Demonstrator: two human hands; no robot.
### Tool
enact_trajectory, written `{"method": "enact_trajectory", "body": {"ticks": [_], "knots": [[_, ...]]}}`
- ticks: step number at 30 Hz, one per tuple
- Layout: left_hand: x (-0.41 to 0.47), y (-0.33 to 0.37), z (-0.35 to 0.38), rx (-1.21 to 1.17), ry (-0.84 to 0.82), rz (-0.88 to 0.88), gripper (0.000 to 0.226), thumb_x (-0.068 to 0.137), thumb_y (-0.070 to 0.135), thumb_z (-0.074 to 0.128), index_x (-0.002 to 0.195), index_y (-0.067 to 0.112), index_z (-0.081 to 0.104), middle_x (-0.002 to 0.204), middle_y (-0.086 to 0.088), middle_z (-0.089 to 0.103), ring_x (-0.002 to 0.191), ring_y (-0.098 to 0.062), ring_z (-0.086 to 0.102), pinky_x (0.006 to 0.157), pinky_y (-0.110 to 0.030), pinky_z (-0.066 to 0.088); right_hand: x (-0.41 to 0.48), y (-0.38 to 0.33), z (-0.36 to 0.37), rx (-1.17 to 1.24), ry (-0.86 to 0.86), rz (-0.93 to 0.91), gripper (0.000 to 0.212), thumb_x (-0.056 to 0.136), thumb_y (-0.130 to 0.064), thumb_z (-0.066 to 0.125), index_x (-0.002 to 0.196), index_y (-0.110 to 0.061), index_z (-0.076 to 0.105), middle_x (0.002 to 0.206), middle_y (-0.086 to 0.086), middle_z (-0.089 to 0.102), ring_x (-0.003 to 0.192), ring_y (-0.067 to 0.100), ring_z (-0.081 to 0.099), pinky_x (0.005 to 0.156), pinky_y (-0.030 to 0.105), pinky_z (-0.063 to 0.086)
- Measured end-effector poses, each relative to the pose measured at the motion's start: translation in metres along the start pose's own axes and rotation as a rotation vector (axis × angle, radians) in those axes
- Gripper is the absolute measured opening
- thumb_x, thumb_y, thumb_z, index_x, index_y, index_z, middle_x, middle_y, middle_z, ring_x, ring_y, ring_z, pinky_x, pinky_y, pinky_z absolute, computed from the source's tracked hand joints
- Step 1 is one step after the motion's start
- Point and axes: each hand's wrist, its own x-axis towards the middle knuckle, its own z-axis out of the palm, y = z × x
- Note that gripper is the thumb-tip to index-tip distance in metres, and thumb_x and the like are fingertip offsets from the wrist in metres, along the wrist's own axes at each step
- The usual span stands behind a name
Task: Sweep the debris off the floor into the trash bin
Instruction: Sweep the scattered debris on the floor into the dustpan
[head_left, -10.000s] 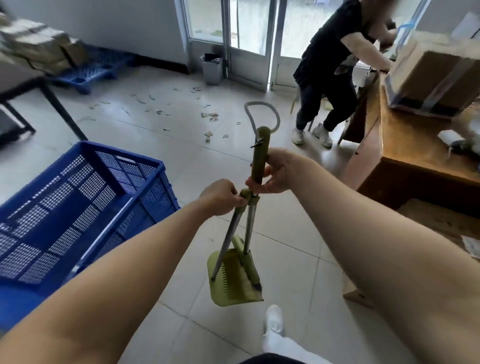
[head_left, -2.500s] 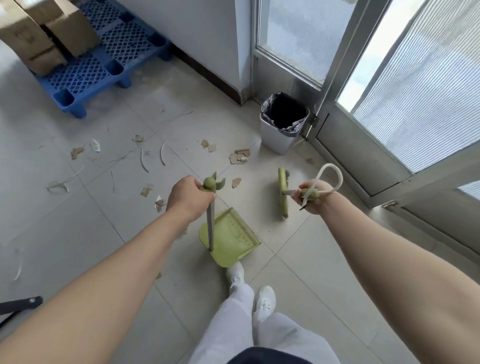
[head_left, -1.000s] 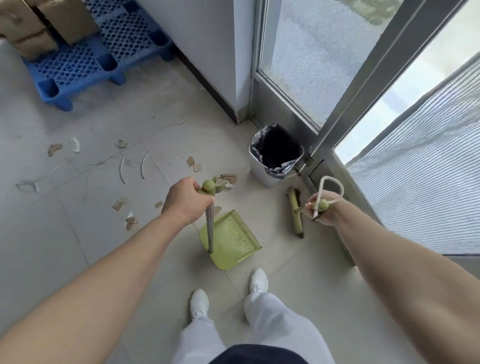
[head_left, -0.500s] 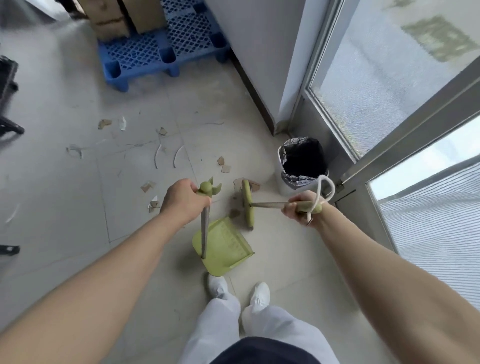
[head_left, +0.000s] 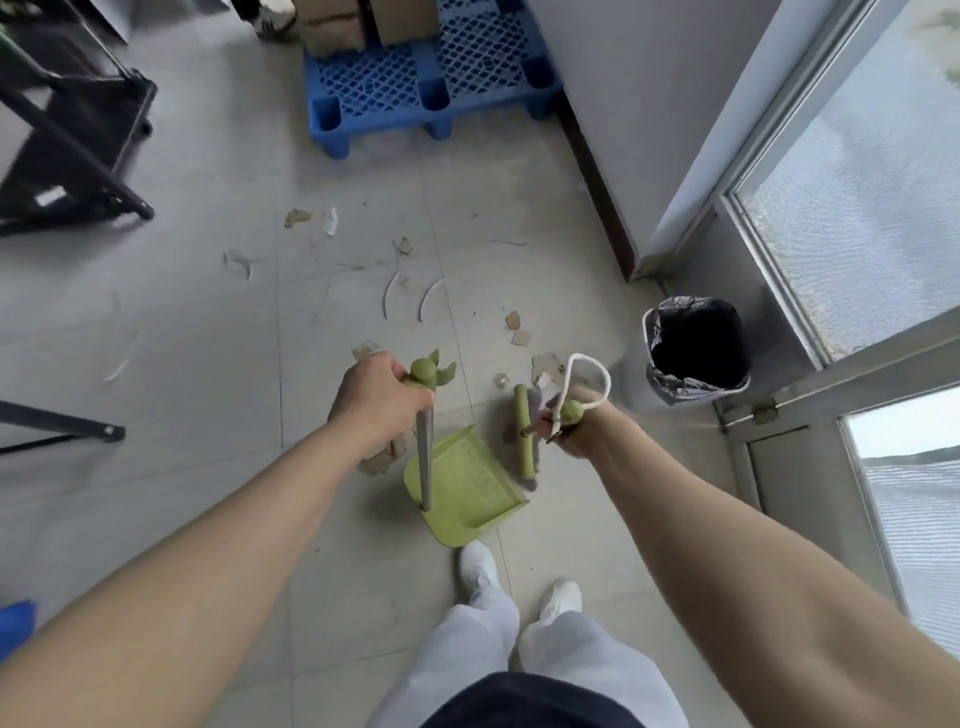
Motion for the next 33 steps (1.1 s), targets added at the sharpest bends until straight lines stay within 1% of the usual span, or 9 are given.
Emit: {"method": "enact_trajectory", "body": {"ticks": [5,8,13,17,19,21,25,30,33], "knots": [[0.020,-0.020,-0.023,-0.039,0.023,-0.038,0.034,0.074,0.020,0.077,0.067,0.016,0.044,0.069,-0.002,0.050,0.063,-0.022,0.046,0.057,-0.030,0.033,0.013,-0.013,0.037,0.101,-0.079,0.082,0.009,0.098,-0.005,0.029,0.101,-0.004,0.037,0.069,0.009,0.036,0.030,0.016,0.048,0.031,0.017,0.041],[0.031,-0.024,-0.035,-0.053,0.043,-0.041,0.032,0.072,0.018,0.077,0.067,0.014,0.046,0.070,-0.004,0.050,0.065,-0.024,0.046,0.056,-0.030,0.032,0.014,-0.028,0.040,0.107,-0.029,0.026,0.014,0.097,-0.001,0.030,0.095,-0.002,0.043,0.074,0.012,0.041,0.044,0.019,0.052,0.033,0.018,0.045],[0.042,-0.012,-0.041,-0.063,0.033,-0.017,0.028,0.075,0.017,0.074,0.072,0.014,0.047,0.072,-0.001,0.051,0.061,-0.019,0.046,0.052,-0.027,0.033,0.002,-0.067,0.042,-0.004,0.014,-0.067,0.024,0.095,0.007,0.025,0.079,0.005,0.042,0.072,0.014,0.046,0.029,0.012,0.052,0.031,0.016,0.043],[0.054,0.001,-0.040,-0.066,0.037,0.001,0.026,0.075,0.021,0.076,0.078,0.012,0.052,0.075,-0.002,0.056,0.066,-0.019,0.050,0.053,-0.028,0.035,0.024,-0.088,0.028,-0.028,0.156,-0.136,0.020,0.098,-0.007,0.034,0.089,-0.005,0.052,0.079,0.005,0.048,0.049,0.012,0.059,0.037,0.017,0.047],[0.061,0.005,-0.038,-0.071,0.046,-0.004,0.025,0.074,0.022,0.077,0.083,0.009,0.057,0.078,-0.004,0.060,0.068,-0.020,0.054,0.055,-0.029,0.038,0.038,-0.098,0.016,-0.069,0.226,-0.145,0.021,0.094,-0.009,0.046,0.110,-0.003,0.059,0.093,0.010,0.055,0.079,0.024,0.062,0.058,0.022,0.053],[0.068,0.010,-0.036,-0.084,0.064,-0.022,0.025,0.075,0.022,0.076,0.086,0.008,0.059,0.080,-0.003,0.061,0.066,-0.018,0.052,0.054,-0.028,0.037,0.045,-0.115,0.012,0.010,0.258,-0.070,0.013,0.093,-0.009,0.052,0.102,-0.004,0.060,0.088,0.009,0.059,0.093,0.022,0.061,0.061,0.010,0.048],[0.082,0.023,-0.028,-0.064,0.083,-0.061,0.024,0.075,0.023,0.075,0.081,0.011,0.055,0.074,0.001,0.054,0.065,-0.017,0.046,0.053,-0.028,0.033,0.071,-0.120,0.024,0.072,0.118,-0.038,0.029,0.102,-0.009,0.029,0.075,-0.014,0.041,0.077,0.002,0.042,0.068,0.015,0.048,0.034,0.013,0.044],[0.105,0.050,-0.020,-0.075,0.103,-0.130,0.024,0.075,0.022,0.075,0.080,0.011,0.055,0.073,0.000,0.052,0.064,-0.017,0.045,0.053,-0.028,0.033,0.099,-0.155,0.044,-0.013,0.044,0.048,0.022,0.098,-0.005,0.028,0.084,-0.002,0.045,0.074,0.009,0.042,0.047,0.018,0.051,0.029,0.016,0.040],[0.119,0.068,-0.018,-0.087,0.107,-0.166,0.025,0.074,0.022,0.076,0.076,0.013,0.052,0.074,-0.001,0.054,0.062,-0.016,0.047,0.052,-0.027,0.034,0.102,-0.189,0.034,0.195,-0.092,0.181,0.017,0.098,-0.007,0.023,0.096,0.001,0.038,0.076,0.010,0.036,0.025,0.015,0.046,0.026,0.016,0.038]]}}
